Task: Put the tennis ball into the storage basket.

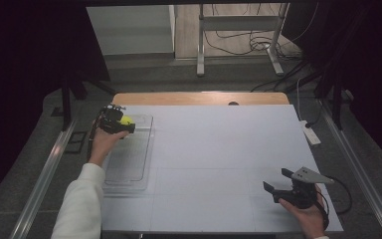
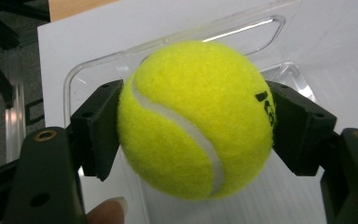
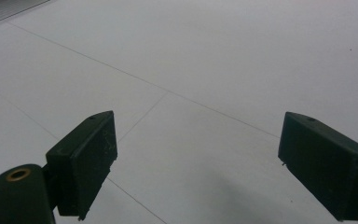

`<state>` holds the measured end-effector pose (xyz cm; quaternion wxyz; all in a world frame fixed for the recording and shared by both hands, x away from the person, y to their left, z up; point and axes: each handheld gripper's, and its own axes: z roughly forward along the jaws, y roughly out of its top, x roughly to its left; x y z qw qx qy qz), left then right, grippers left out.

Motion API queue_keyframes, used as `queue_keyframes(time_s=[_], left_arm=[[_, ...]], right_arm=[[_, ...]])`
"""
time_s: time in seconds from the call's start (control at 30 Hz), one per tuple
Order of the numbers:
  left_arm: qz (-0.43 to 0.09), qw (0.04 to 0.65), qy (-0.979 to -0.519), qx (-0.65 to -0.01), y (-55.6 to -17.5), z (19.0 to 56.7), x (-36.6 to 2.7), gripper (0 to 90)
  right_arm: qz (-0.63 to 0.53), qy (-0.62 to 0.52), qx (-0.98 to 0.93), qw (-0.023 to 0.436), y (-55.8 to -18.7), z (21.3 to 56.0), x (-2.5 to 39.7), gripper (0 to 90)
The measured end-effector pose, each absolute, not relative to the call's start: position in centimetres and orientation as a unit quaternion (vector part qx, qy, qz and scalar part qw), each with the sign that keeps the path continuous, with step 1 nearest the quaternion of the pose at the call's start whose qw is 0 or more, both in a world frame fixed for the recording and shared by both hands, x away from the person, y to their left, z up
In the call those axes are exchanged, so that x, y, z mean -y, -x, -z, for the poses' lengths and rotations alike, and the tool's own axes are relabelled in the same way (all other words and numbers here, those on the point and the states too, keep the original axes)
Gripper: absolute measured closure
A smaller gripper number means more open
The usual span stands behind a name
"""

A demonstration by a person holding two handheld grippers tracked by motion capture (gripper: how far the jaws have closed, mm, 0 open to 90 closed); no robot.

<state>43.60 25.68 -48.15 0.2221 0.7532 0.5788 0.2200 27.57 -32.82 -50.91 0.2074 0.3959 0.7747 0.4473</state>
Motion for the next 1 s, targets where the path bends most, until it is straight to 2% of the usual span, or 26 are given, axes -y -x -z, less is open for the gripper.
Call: queue_keyframes(time_s=[1.0], left_arm=[[-0.206,0.163,-0.773,-0.578,-44.0,50.5,-25.3,26.5]], right_arm=[[-0.444,-0.396,-0.776,0.208,-27.6,51.0,32.8,12.0]])
